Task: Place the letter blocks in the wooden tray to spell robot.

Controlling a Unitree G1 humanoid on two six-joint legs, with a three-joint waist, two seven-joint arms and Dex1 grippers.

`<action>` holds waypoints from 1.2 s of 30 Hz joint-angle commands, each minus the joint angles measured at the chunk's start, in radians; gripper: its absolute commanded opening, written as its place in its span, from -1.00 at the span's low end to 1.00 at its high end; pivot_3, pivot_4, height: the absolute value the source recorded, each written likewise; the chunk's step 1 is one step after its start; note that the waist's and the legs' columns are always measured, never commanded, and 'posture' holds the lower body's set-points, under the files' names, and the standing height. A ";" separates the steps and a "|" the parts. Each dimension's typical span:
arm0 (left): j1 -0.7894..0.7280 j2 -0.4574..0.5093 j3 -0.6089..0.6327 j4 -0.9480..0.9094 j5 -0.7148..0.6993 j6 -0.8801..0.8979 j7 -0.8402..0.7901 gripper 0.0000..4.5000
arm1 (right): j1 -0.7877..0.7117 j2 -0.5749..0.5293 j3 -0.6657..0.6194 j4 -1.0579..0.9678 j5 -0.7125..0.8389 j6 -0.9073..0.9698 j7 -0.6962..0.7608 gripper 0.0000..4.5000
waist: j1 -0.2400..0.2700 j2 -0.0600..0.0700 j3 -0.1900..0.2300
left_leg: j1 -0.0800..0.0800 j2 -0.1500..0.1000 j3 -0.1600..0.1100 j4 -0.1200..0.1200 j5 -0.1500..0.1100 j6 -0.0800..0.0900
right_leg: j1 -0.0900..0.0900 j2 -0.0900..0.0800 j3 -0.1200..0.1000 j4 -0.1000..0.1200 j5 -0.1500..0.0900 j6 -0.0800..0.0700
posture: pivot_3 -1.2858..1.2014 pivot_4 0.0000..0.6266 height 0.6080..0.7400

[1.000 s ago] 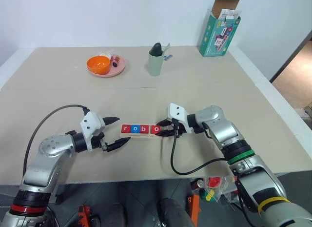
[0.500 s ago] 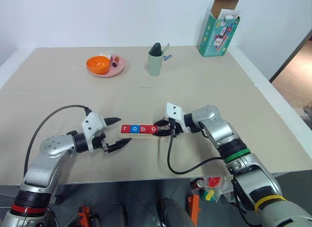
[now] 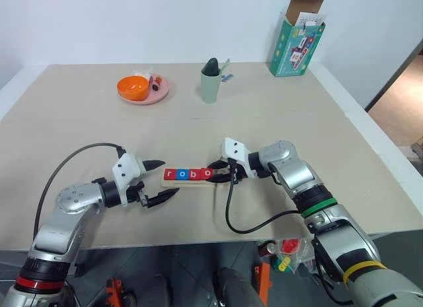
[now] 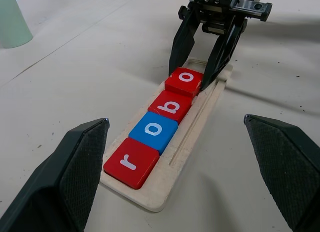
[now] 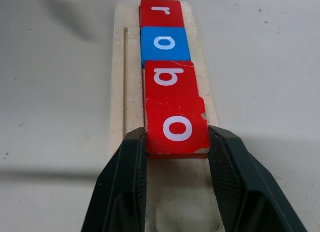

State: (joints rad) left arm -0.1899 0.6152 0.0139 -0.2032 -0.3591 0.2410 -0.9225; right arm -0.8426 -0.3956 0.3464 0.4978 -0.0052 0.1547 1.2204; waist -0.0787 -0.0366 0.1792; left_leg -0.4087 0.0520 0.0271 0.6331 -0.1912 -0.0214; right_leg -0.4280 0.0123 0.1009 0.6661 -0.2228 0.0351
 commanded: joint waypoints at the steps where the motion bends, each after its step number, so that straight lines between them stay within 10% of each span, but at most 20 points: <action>1: -0.006 0.003 0.006 -0.024 0.001 -0.017 0.001 1.00 | -0.022 0.006 0.002 0.012 -0.004 0.010 0.012 -0.48 | 0.000 0.000 0.000 | 0.000 0.000 0.000 0.000 0.000 0.000 | 0.000 0.000 0.000 0.000 0.000 0.000 | 0.03 -0.52 1.00; 3: -0.009 0.003 0.005 -0.020 0.003 -0.018 0.000 1.00 | -0.025 0.009 0.000 0.017 -0.003 0.017 0.012 -0.48 | 0.000 0.000 0.000 | 0.000 0.000 0.000 0.000 0.000 0.000 | 0.000 0.000 0.000 0.000 0.000 0.000 | 0.03 -0.52 1.00; 12: -0.014 0.007 0.000 -0.013 0.009 -0.021 -0.006 1.00 | -0.034 0.009 -0.023 0.015 0.013 0.028 0.006 0.98 | 0.000 0.000 0.000 | 0.000 0.000 0.000 0.000 0.000 0.000 | 0.000 0.000 0.000 0.000 0.000 0.000 | 0.03 -0.52 1.00; 19: -0.026 0.009 -0.015 -0.047 -0.012 -0.021 -0.044 1.00 | -0.042 0.001 -0.231 -0.185 0.169 0.317 -0.153 0.98 | 0.001 0.000 0.000 | -0.008 0.000 0.000 -0.001 0.000 0.000 | -0.009 0.000 0.000 0.001 0.001 0.000 | 0.03 -0.52 1.00; 26: -0.082 0.033 -0.053 -0.147 -0.137 0.134 -0.132 1.00 | 0.230 0.091 -0.548 -0.665 0.137 0.549 -0.720 0.98 | 0.014 -0.001 -0.001 | -0.016 0.000 -0.005 -0.001 -0.002 -0.003 | -0.013 0.000 -0.004 0.001 0.001 0.007 | 0.03 -0.52 1.00; 36: -0.176 0.060 -0.092 -0.116 -0.175 0.202 -0.217 1.00 | 0.555 0.087 -0.614 -0.891 0.031 0.585 -0.996 0.98 | 0.003 0.000 0.000 | -0.015 -0.002 -0.002 0.001 -0.002 -0.004 | -0.014 0.000 0.000 0.000 0.000 0.006 | 0.03 -0.52 1.00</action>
State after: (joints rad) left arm -0.3451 0.6755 -0.0827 -0.3183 -0.5330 0.4594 -1.1293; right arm -0.2987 -0.2970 -0.2476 -0.3371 0.0312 0.7417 0.2377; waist -0.0761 -0.0367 0.1791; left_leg -0.4235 0.0507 0.0247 0.6341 -0.1929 -0.0245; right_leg -0.4411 0.0122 0.1005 0.6664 -0.2232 0.0377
